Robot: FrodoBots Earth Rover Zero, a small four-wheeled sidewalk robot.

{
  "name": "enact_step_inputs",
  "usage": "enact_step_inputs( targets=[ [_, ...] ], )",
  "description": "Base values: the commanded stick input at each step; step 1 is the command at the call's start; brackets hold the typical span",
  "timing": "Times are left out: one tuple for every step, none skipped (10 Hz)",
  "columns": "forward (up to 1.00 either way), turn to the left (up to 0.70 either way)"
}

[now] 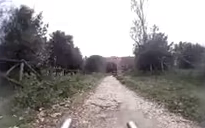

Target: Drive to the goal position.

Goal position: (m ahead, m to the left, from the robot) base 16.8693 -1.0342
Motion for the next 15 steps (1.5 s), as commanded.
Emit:
enact_step_inputs(
  targets=[
    [0.70, 0.00],
    [0.70, 0.00],
    [0.70, 0.00],
    [0.70, 0.00],
    [0.70, -0.13],
    [0.70, -0.33],
    [0.70, -0.16],
    [0.70, 0.00],
    [0.70, 0.00],
    [0.70, 0.00],
    [0.70, 0.00],
    [0.70, 0.00],
    [0.70, -0.05],
    [0.70, -0.22],
    [0.70, -0.26]
  ],
)
